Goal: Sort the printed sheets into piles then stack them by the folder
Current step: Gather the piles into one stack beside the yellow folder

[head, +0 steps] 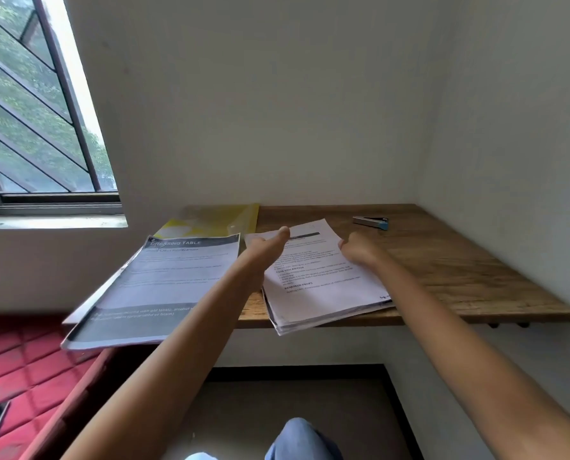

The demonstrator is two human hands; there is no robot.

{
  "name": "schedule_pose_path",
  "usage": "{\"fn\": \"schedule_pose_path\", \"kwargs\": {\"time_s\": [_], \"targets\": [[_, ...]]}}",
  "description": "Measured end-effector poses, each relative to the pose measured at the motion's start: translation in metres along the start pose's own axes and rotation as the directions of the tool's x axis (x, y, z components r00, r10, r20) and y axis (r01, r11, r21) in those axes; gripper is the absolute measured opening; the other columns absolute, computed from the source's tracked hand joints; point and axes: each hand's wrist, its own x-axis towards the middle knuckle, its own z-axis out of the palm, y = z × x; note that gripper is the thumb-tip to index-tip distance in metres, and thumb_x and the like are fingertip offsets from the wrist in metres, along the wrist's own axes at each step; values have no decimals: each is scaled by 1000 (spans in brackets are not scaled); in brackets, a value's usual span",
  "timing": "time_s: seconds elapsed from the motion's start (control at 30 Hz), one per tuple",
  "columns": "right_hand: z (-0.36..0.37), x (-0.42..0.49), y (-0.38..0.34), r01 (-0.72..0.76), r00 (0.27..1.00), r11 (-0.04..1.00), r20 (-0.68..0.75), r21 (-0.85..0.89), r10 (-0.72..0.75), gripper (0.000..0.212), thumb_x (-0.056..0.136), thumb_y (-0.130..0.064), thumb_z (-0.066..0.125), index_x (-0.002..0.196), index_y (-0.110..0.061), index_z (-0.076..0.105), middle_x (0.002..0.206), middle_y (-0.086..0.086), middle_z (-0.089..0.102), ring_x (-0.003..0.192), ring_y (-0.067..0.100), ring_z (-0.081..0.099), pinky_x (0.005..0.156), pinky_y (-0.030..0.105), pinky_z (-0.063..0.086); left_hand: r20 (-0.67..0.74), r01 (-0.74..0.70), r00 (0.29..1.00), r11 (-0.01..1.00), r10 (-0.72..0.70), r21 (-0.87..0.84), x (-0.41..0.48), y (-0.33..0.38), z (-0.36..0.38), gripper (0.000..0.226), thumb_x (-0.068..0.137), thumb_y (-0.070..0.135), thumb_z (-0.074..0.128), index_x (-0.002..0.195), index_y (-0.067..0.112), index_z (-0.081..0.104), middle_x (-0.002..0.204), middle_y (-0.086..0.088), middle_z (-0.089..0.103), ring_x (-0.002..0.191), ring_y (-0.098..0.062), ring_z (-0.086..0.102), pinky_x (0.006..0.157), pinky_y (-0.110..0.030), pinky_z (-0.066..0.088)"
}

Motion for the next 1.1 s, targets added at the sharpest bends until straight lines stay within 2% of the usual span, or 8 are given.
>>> {"fn": "schedule_pose_path", "kwargs": {"time_s": [0.1, 0.27, 0.4, 0.57, 0.7, 0.83, 0.93, 1.1], "targets": [[7, -5, -1, 5, 1000, 1000, 8, -30, -5, 37, 101, -29, 36, 121, -3, 53, 119, 12, 58, 111, 28, 54, 88, 34, 42, -43, 34, 998, 999, -34, -16, 2, 1, 4, 106, 59, 67, 66, 141, 6, 41, 144, -9, 45, 128, -26, 44, 96, -35, 34], [10, -8, 3, -31, 999, 999, -40, -22, 30, 29, 97, -20, 42, 119, -3, 51, 109, 11, 60, 100, 26, 59, 74, 32, 46, -200, 61, 979, 996, -49, 57, -1, -2, 13, 84, 85, 38, 68, 145, -1, 23, 125, -8, 40, 109, -21, 41, 87, -34, 36], [11, -9, 9, -79, 996, 993, -45, 87, 83, 27, 95, -16, 46, 119, -4, 48, 105, 10, 61, 95, 25, 62, 83, 36, 53, -286, 119, 955, 983, -75, 139, -6, -4, 4, 82, 66, 30, 69, 132, 0, 32, 127, -14, 45, 109, -29, 53, 89, -40, 52], [12, -11, 9, -109, 992, 980, -38, 169, 117, 28, 94, -16, 48, 120, -5, 46, 107, 10, 60, 95, 26, 61, 86, 40, 54, -293, 51, 956, 988, -6, 145, -15, -10, 3, 45, 80, 1, 57, 124, -1, 46, 109, -10, 60, 87, -23, 60, 63, -31, 54], [6, -16, 6, -129, 991, 955, 13, 266, 130, 23, 96, -15, 45, 117, -6, 47, 96, 8, 59, 86, 24, 62, 73, 34, 55, -296, -70, 949, 989, 107, 132, -22, -3, 0, 36, 81, -6, 51, 116, 2, 48, 110, -11, 60, 94, -27, 60, 74, -38, 57], [-7, -21, -14, -39, 999, 919, 21, 393, 33, 32, 94, -14, 49, 125, -7, 43, 114, 12, 59, 98, 28, 61, 82, 42, 53, -362, -191, 906, 975, 221, 118, -32, 23, -25, 28, 81, -5, 54, 103, 8, 43, 101, -9, 54, 91, -26, 56, 79, -40, 54], [-9, -30, -42, 35, 998, 889, 37, 457, -58, 36, 96, -15, 48, 129, -6, 37, 122, 14, 55, 105, 30, 58, 87, 44, 51, -325, -248, 913, 968, 246, 35, -39, 41, -61, 45, 63, 4, 61, 105, 10, 47, 110, -16, 61, 98, -33, 62, 84, -48, 56], [4, -50, -96, 145, 967, 798, 88, 584, -241, 31, 95, 0, 41, 125, -4, 48, 113, 15, 59, 95, 25, 57, 76, 34, 50, -239, -232, 946, 972, 219, -30, -53, 56, -128, 28, 83, -20, 48, 84, 6, 58, 76, -13, 64, 49, -15, 64, 47, -28, 55]]}}
